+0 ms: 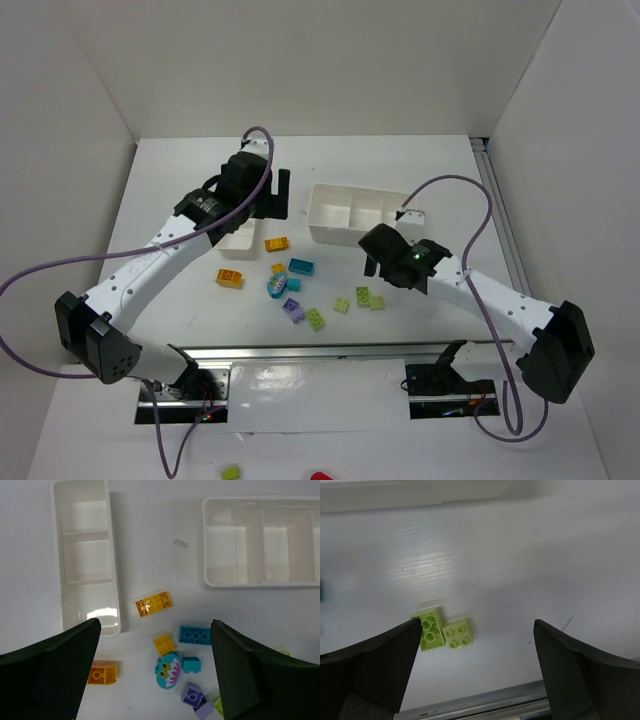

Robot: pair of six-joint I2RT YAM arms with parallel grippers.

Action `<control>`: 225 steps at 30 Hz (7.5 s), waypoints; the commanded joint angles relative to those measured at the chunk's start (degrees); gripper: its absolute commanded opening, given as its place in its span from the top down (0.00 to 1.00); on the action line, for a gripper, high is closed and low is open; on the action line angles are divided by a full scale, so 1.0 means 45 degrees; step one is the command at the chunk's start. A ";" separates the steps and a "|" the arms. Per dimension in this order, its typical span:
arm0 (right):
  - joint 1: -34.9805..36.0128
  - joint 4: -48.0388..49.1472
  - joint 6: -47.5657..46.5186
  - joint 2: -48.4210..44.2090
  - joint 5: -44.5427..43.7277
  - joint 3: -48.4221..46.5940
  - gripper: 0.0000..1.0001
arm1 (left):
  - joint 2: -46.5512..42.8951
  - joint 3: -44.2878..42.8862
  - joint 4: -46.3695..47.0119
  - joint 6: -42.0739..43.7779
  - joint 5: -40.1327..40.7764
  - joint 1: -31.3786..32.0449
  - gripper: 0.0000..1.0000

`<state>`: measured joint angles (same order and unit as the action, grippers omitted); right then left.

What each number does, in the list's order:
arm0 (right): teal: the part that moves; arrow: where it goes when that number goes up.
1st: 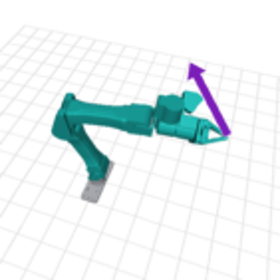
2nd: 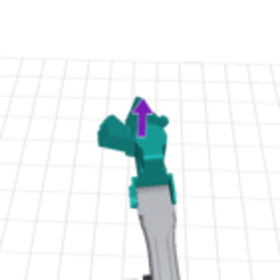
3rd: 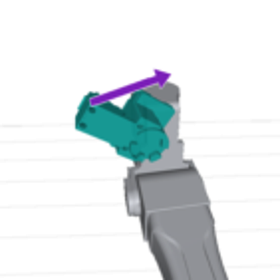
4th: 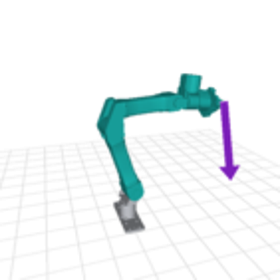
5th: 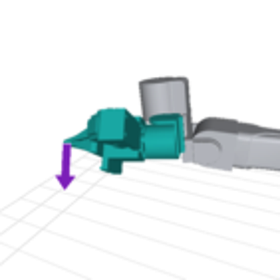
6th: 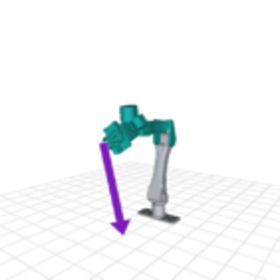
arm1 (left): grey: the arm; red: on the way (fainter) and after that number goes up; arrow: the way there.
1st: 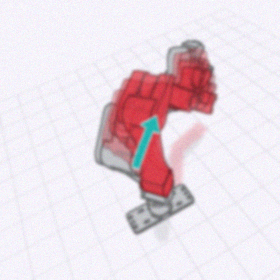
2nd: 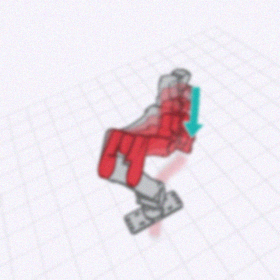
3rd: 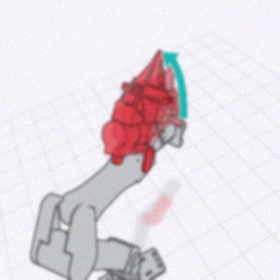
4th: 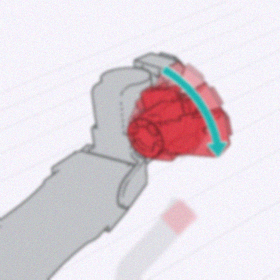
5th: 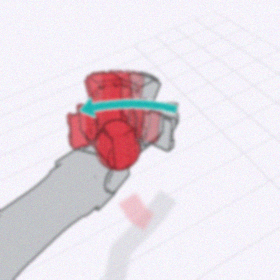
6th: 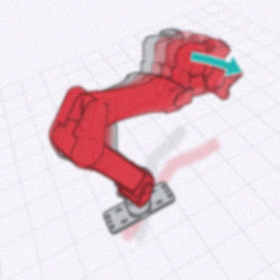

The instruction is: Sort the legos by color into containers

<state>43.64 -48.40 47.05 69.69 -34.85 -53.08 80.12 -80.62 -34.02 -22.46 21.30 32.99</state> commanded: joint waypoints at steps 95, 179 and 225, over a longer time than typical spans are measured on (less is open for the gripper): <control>-0.0146 0.4935 -0.3208 0.2187 0.4991 0.1307 0.14 | 0.1728 -0.0836 -0.1717 -0.0439 -0.0749 -0.0867 0.03; 0.1576 0.3199 -0.2932 0.3324 0.2728 -0.1385 0.63 | 0.2217 -0.0758 -0.2440 -0.0770 -0.0788 -0.0867 0.03; 0.4600 0.7376 -0.6099 0.4472 0.6768 0.0390 0.16 | 0.1944 -0.0484 -0.2694 -0.0888 -0.0163 -0.0867 0.01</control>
<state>64.01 -20.53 20.23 88.47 -5.10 -50.09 89.95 -83.07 -45.82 -25.91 19.66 29.36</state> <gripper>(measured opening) 0.843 0.985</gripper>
